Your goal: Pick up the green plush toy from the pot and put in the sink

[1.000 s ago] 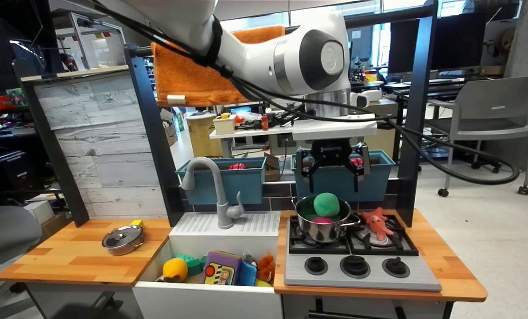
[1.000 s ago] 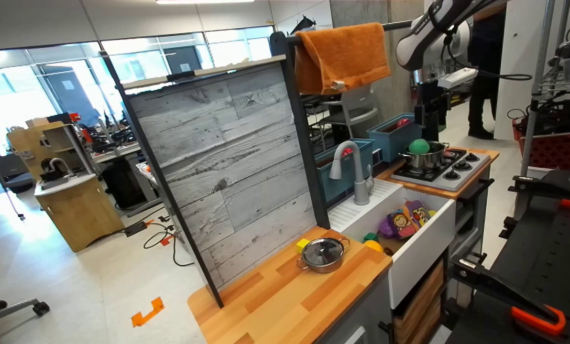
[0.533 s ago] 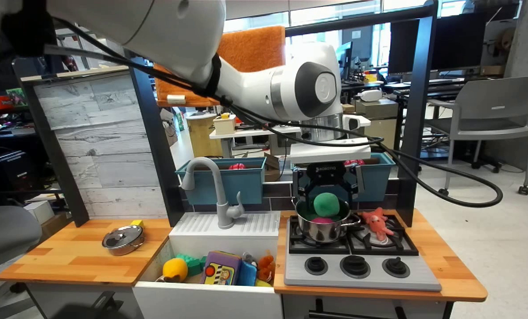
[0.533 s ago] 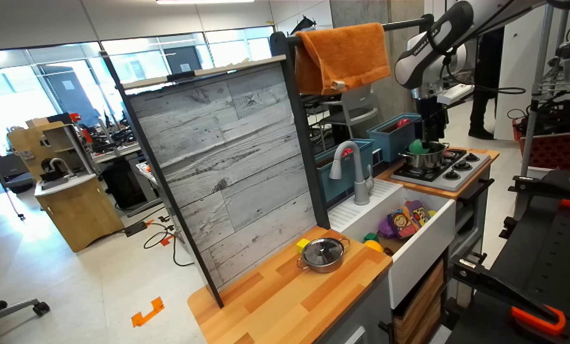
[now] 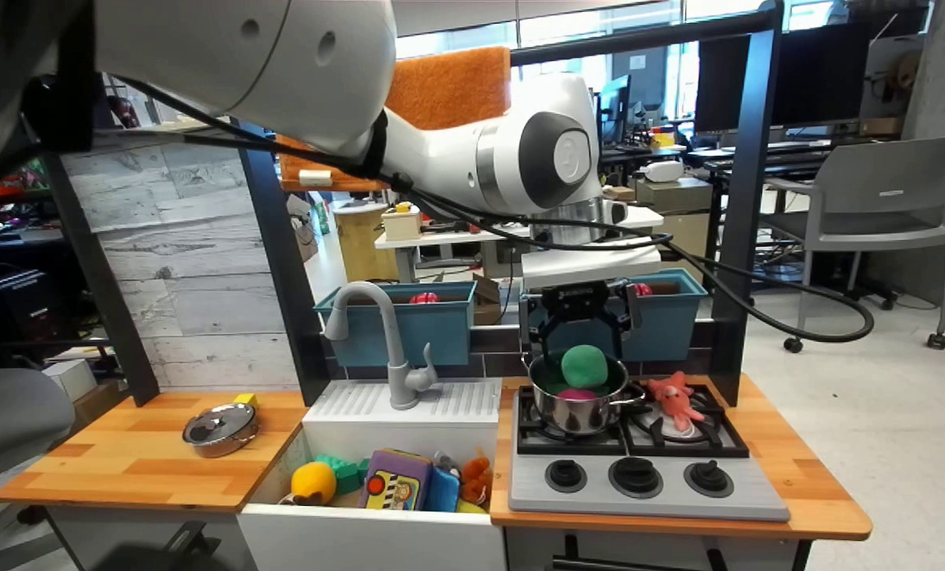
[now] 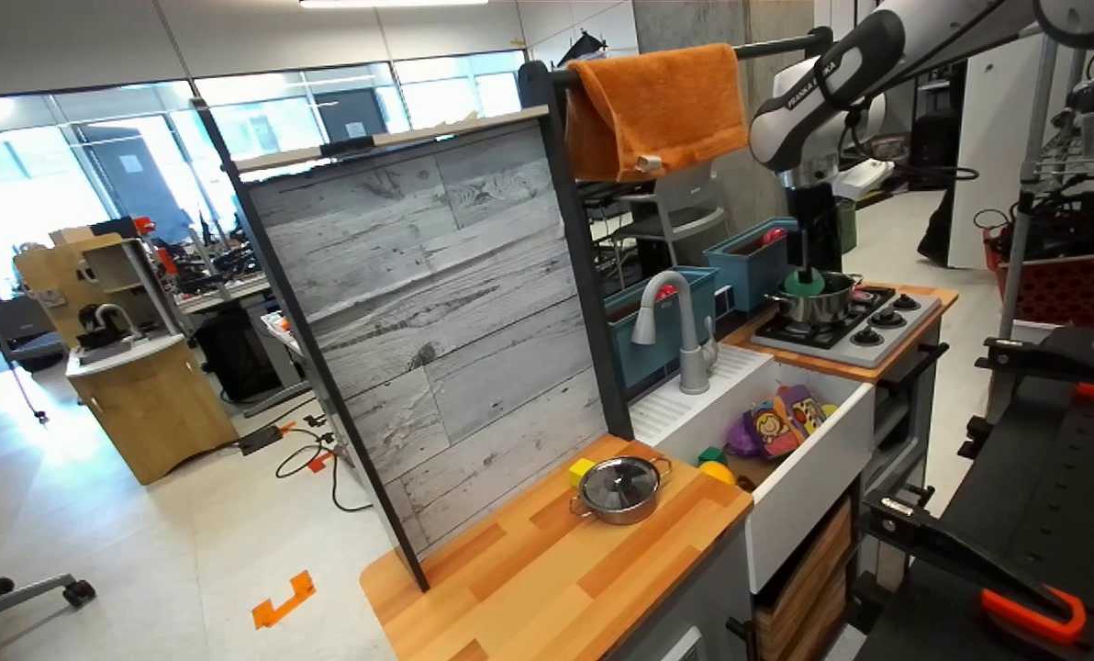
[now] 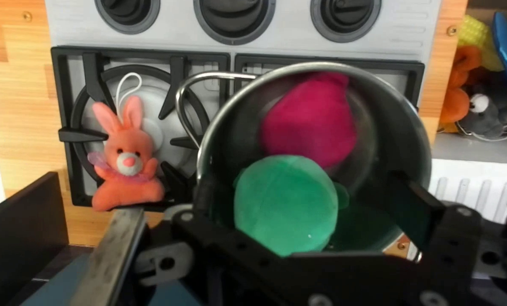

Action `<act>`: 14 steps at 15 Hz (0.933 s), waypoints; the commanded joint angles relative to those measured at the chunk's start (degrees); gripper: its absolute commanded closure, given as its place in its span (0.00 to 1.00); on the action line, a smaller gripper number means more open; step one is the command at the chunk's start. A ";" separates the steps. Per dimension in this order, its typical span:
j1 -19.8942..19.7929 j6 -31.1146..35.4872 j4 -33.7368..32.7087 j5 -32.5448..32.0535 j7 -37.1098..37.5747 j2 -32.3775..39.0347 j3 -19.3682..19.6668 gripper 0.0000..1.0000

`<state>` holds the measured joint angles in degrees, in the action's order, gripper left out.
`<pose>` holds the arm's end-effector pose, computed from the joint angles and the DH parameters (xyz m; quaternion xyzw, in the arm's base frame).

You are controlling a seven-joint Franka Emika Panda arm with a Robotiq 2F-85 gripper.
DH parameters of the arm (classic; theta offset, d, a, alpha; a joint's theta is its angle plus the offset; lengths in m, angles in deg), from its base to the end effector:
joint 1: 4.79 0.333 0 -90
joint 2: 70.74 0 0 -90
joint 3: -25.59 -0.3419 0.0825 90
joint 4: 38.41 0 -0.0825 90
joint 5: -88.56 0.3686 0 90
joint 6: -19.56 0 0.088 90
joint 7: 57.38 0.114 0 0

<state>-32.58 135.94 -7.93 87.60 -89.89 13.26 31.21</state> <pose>0.7014 -0.4061 0.0996 0.9975 0.0404 -0.0142 0.0570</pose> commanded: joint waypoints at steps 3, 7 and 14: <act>-0.41 -0.39 -1.32 -0.50 -3.55 1.07 -2.20 0.00; -0.51 0.15 -0.72 -0.62 -4.36 1.08 -2.27 0.34; -0.28 2.70 -2.24 -1.57 -6.91 1.62 -1.73 0.88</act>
<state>-32.59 137.12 -8.48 87.00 -94.71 14.22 30.03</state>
